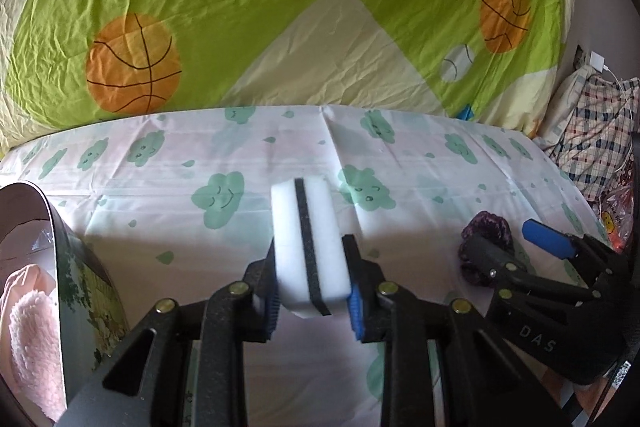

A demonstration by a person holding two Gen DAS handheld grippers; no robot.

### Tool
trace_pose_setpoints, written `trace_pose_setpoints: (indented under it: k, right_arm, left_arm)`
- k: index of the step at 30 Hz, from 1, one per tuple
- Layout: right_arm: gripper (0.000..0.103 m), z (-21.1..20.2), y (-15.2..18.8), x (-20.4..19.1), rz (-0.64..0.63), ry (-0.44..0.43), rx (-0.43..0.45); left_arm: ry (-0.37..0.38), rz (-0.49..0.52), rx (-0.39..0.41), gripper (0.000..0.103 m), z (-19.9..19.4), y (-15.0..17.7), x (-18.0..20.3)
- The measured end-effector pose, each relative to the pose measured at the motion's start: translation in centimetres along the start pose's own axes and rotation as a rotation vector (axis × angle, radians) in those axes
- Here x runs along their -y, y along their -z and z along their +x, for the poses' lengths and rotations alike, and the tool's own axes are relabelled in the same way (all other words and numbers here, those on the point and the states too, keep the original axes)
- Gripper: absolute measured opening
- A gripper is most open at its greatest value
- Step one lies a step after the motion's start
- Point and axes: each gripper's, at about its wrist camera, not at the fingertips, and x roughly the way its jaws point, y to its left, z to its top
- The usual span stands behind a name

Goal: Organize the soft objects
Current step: 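Grasp the white striped sponge with the left tool while the right tool grasps the purple scrunchie, then carry the sponge over the tin while the right tool carries the scrunchie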

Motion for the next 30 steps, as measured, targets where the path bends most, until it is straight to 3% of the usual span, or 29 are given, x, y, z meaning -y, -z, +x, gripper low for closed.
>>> trace_pose_setpoints:
  k: [5,7,10,15,18,25,30]
  right_arm:
    - [0.075,1.1,-0.1,0.1,0.005,0.003,-0.059]
    - [0.062,1.4,-0.2,0.1,0.005,-0.010,-0.074]
    - [0.051,1.5,-0.2,0.0,0.000,-0.025,-0.078]
    - [0.046,0.9,-0.2,0.2,0.011,-0.053,-0.044]
    - [0.046,0.0,-0.2,0.0,0.006,-0.057,0.004]
    - [0.046,-4.0,0.4,0.3,0.018,-0.027,0.216]
    - [0.046,-5.6,0.9,0.8,0.052,-0.030,0.297]
  left_arm:
    - [0.008,-0.019,-0.003,0.026,0.1,0.2,-0.4]
    - [0.012,-0.027,-0.018,0.026,0.4,0.3,-0.4]
    - [0.021,-0.042,-0.029,0.026,0.6,0.3,-0.7]
    - [0.031,-0.038,-0.027,0.026,0.6,0.4,-0.6]
    - [0.028,-0.028,-0.015,0.026,0.3,0.5,-0.4]
    - [0.013,0.001,0.048,0.026,-1.1,0.8,0.2]
    - [0.017,0.005,0.091,0.026,-2.1,1.1,0.3]
